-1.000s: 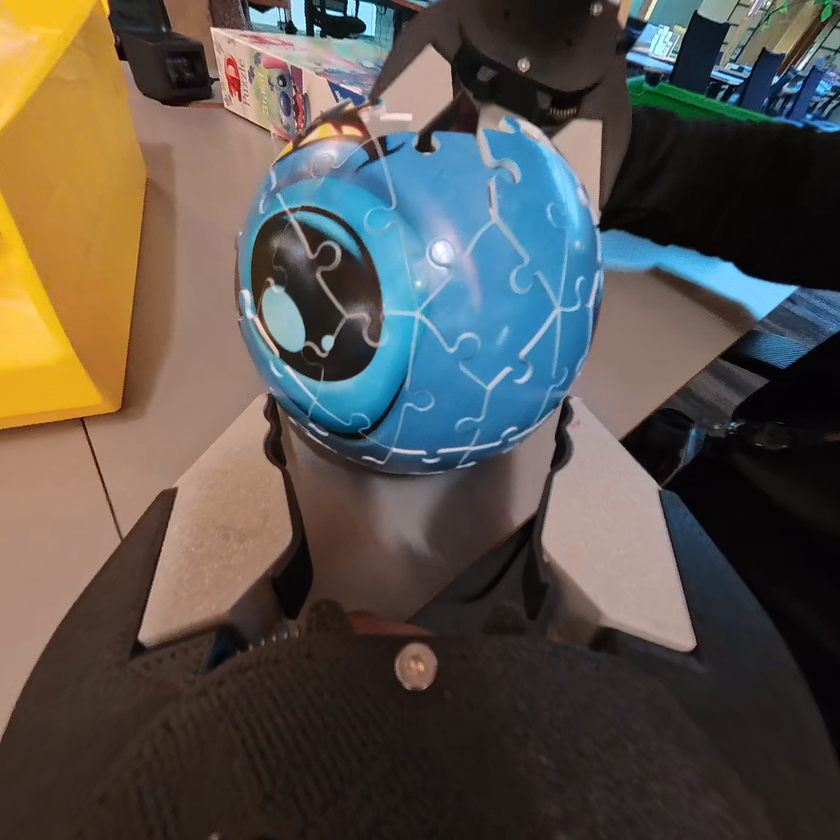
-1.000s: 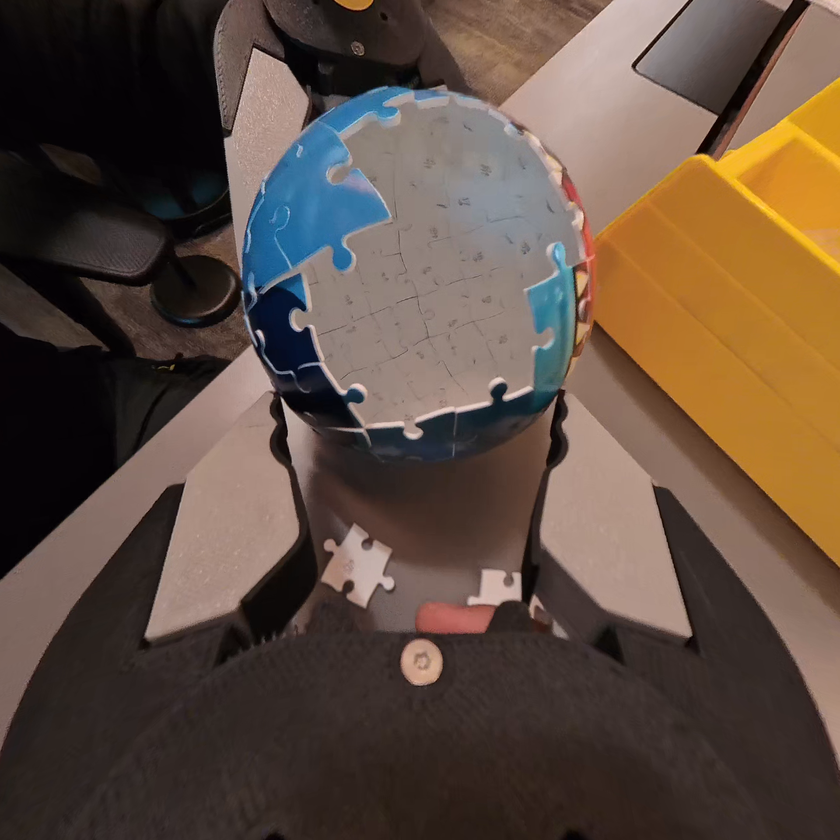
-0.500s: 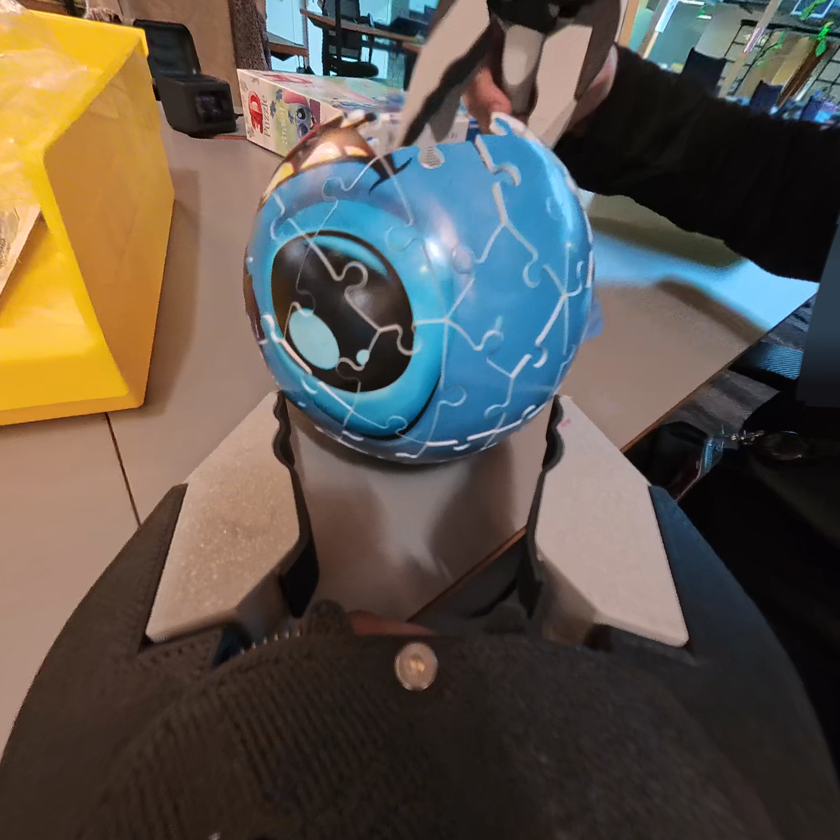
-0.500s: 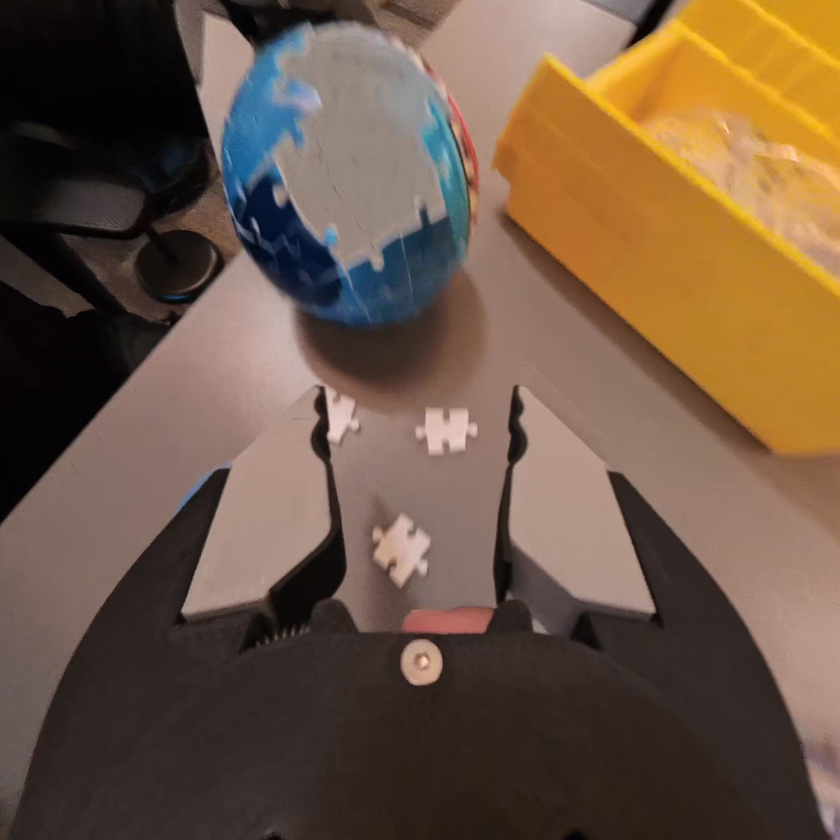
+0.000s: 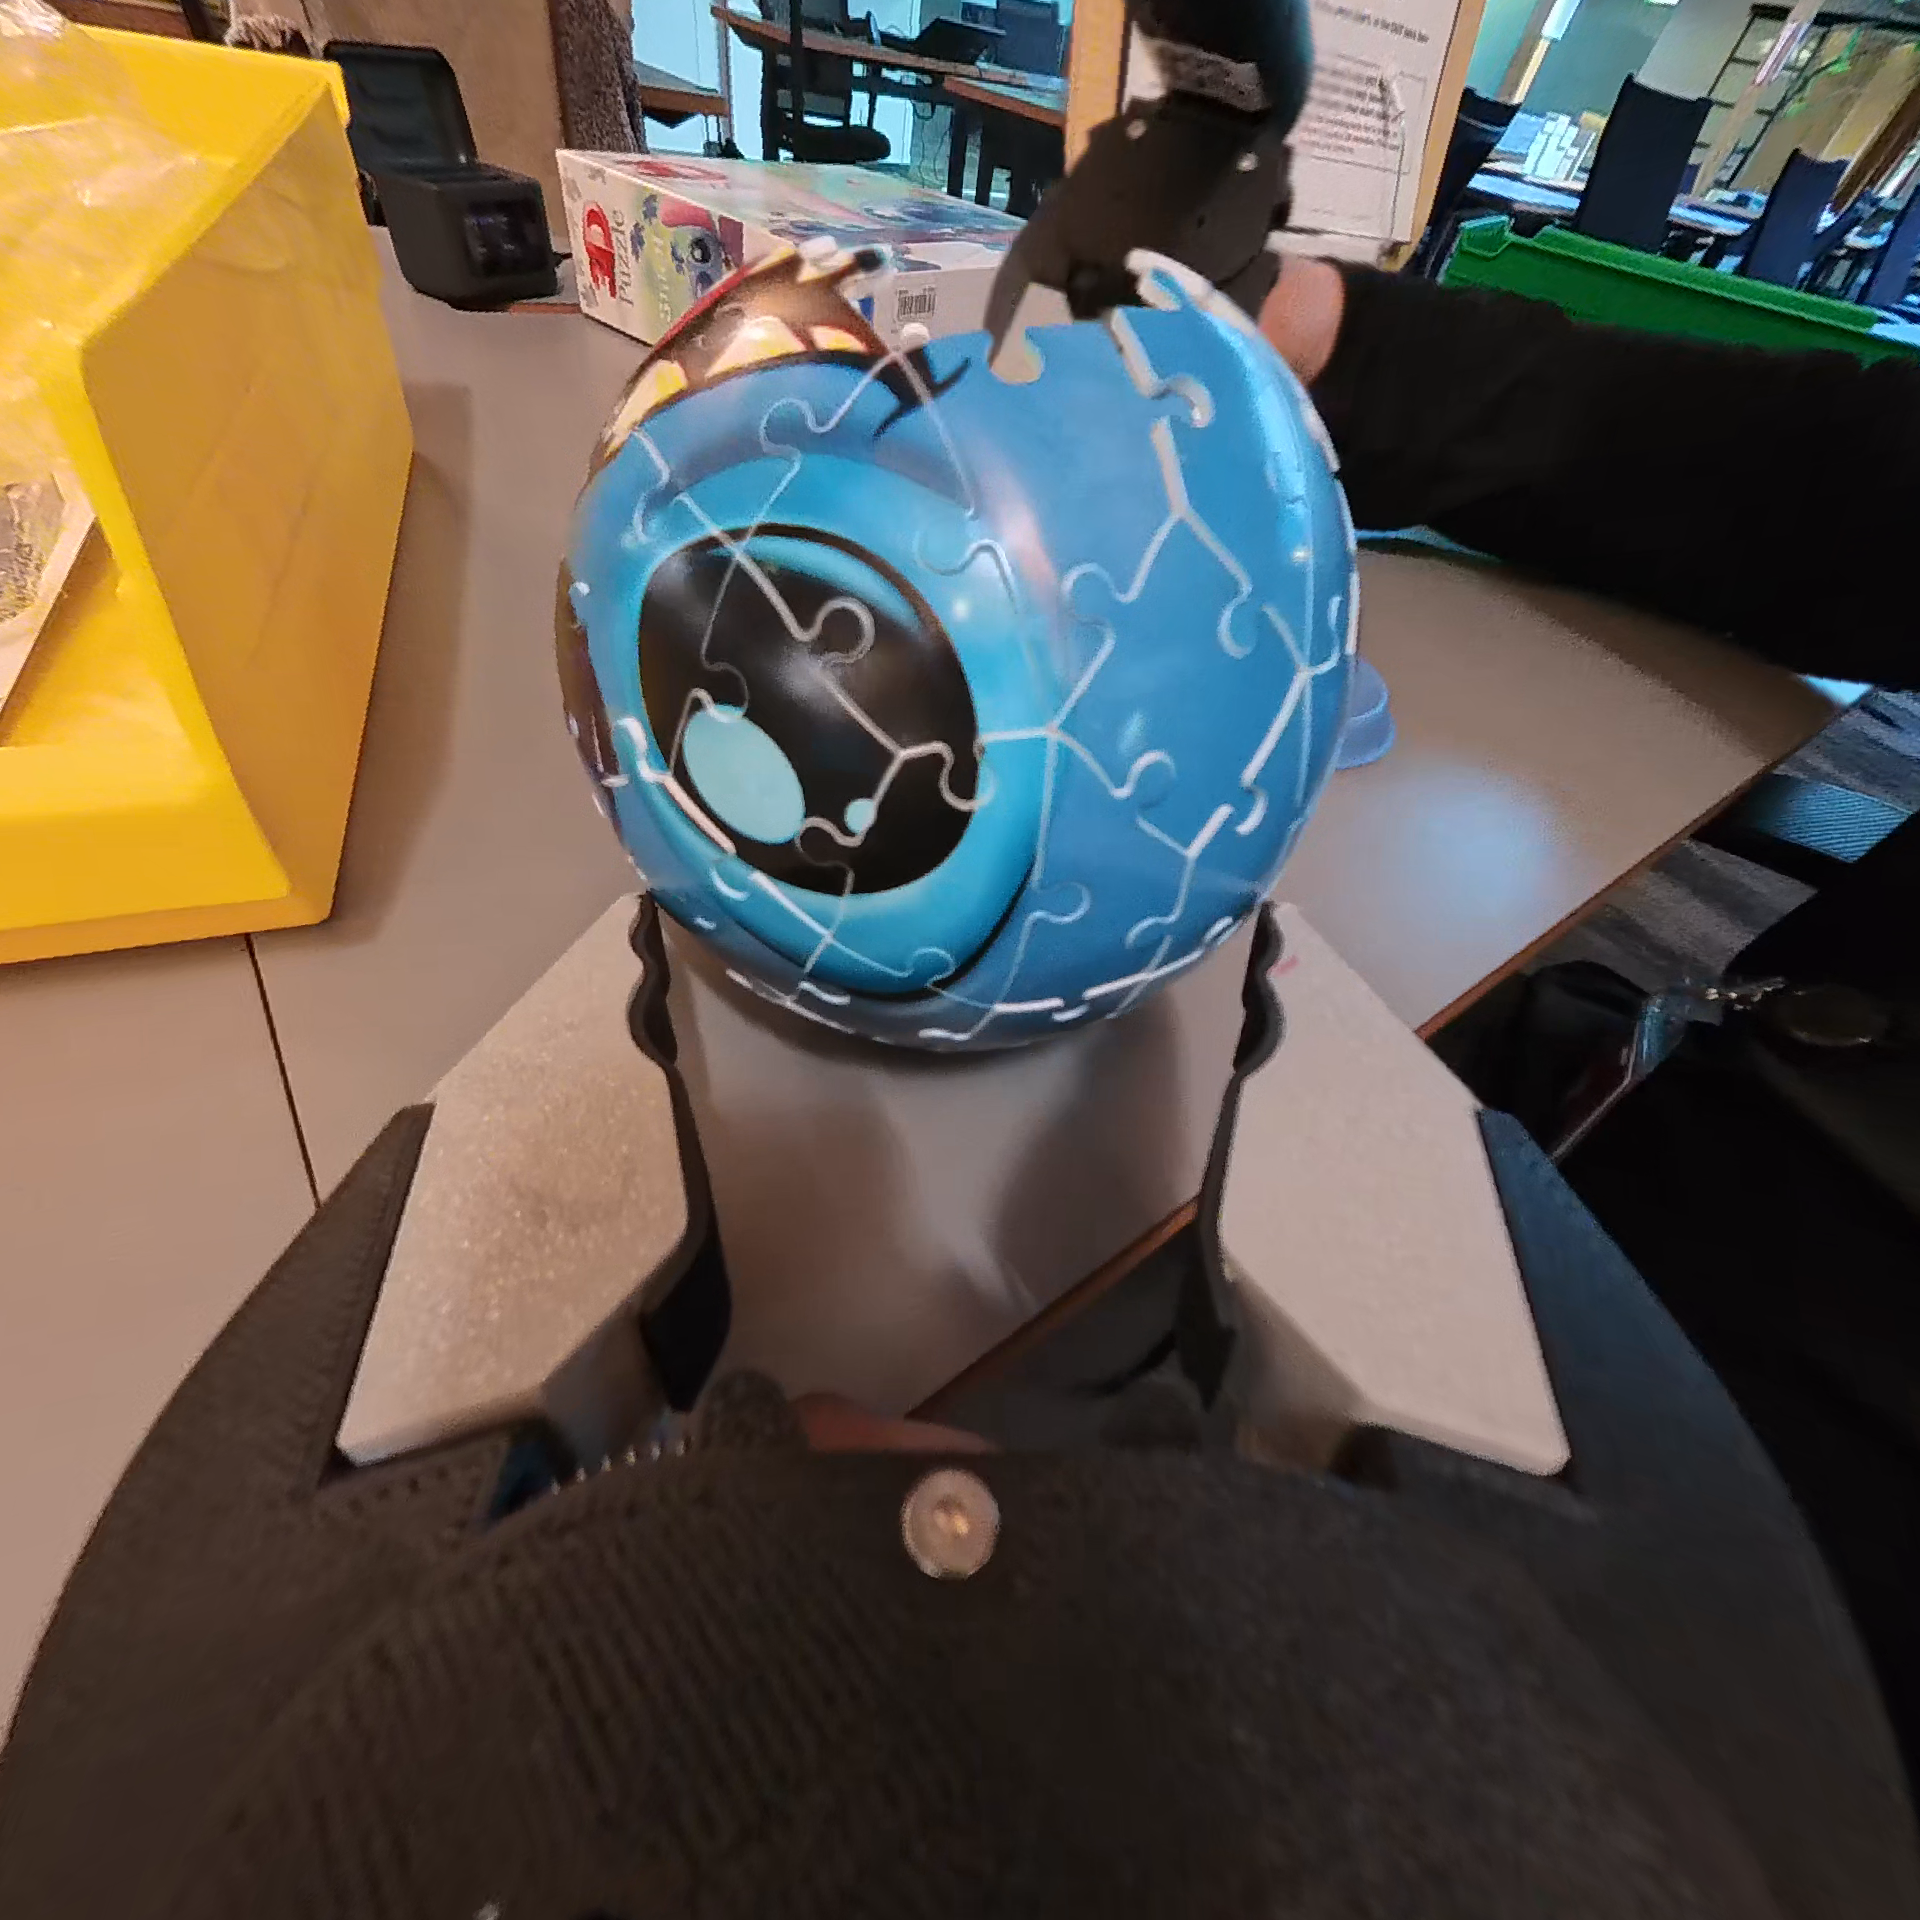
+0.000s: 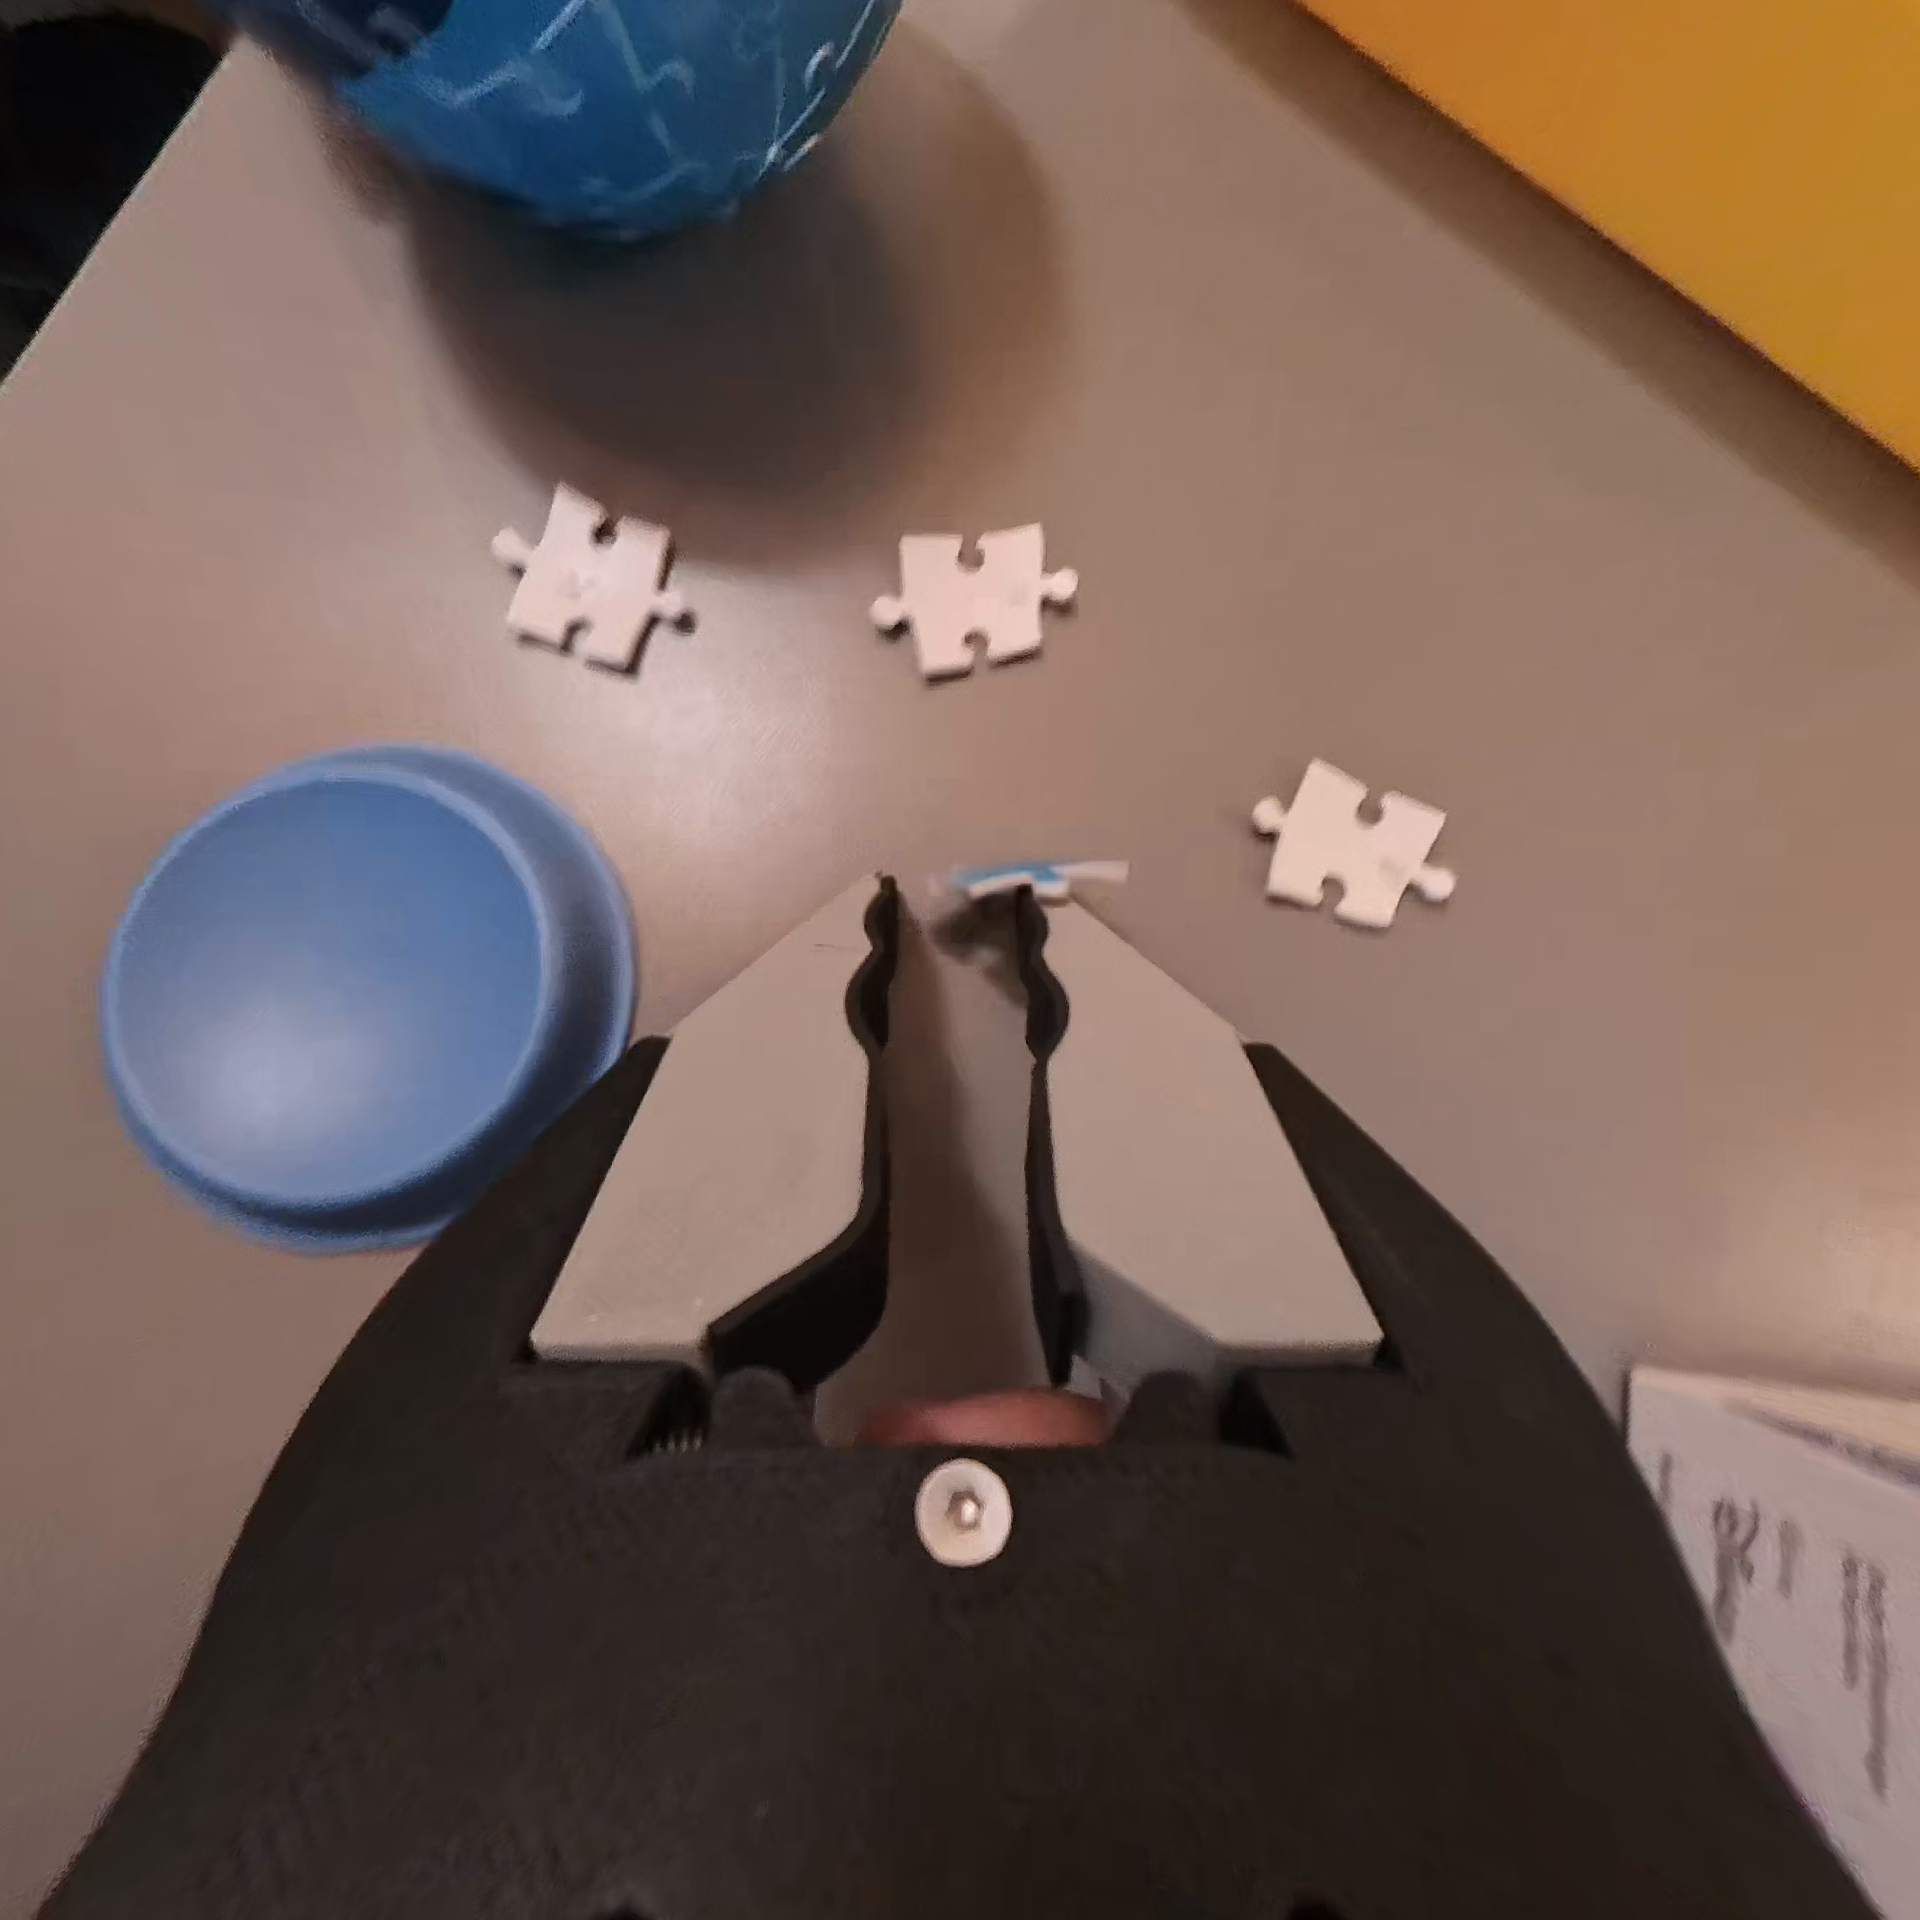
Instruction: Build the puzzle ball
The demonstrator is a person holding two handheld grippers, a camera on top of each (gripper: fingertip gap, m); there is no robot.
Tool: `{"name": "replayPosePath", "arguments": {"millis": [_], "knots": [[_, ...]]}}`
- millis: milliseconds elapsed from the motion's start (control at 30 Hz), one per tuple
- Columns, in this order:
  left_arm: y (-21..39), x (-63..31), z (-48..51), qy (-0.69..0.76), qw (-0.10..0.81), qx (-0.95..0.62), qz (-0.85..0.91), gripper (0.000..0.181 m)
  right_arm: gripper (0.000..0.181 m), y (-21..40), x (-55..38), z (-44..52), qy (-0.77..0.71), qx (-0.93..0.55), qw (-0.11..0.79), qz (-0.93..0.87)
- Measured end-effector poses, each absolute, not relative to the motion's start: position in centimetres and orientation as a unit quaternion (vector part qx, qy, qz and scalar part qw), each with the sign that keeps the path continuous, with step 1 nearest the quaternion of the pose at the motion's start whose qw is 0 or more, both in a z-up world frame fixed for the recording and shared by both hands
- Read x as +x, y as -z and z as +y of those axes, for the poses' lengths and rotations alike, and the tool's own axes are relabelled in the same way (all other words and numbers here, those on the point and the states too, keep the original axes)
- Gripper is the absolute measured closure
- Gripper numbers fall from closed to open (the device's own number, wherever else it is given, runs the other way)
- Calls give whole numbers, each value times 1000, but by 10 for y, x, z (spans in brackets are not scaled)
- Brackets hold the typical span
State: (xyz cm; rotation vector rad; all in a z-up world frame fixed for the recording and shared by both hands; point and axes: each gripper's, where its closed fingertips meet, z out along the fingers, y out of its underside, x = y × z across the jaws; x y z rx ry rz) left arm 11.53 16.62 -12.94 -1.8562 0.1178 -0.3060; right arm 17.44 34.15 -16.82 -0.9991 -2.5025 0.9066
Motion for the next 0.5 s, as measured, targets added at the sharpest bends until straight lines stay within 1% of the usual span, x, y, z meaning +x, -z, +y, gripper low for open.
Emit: {"name": "replayPosePath", "arguments": {"millis": [100,200,400,500], "knots": [[128,114,167,133,590,-795,45,72,152,165,157,341,-322,-359,141,-865],[127,115,166,132,593,-793,48,73,151,148,160,351,-332,-369,166,-852],[126,117,166,130,597,-790,63,72,151,106,224,399,-318,-399,240,-826],[126,117,166,130,600,-787,67,73,139,88,254,412,-328,-405,261,-812]]}}
